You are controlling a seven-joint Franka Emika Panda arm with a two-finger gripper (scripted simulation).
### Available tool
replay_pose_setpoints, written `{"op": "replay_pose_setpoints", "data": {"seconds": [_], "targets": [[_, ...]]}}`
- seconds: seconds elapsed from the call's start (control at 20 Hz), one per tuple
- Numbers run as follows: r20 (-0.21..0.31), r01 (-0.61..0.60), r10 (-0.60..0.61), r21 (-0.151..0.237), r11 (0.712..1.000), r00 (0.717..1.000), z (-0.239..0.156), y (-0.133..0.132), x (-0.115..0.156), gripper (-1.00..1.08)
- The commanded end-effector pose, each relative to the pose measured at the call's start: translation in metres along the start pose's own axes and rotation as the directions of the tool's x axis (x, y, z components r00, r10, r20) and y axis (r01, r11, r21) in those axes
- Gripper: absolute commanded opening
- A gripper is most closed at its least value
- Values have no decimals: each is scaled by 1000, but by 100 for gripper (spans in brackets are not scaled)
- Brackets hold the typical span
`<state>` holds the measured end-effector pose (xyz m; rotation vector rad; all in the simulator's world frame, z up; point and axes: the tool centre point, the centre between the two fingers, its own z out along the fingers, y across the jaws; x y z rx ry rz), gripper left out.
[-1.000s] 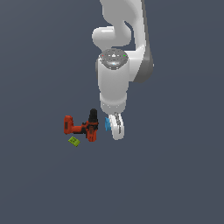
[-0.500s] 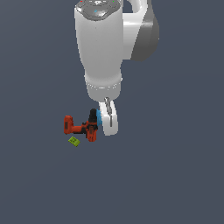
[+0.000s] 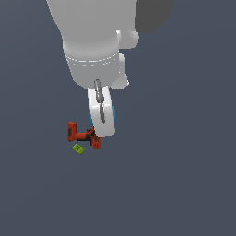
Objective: Pick up a designated object from a clutter of objects.
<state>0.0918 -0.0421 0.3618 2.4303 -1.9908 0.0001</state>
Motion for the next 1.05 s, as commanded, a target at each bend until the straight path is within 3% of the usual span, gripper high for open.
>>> {"op": "replay_pose_setpoints", "data": {"seconds": [0.0, 0.45, 1.0], "targets": [[0, 1, -1, 0, 1000, 1000, -16, -5, 5, -100], [0, 1, -1, 0, 1000, 1000, -52, -18, 17, -100], [0, 1, -1, 0, 1000, 1000, -63, -23, 21, -100]]}}
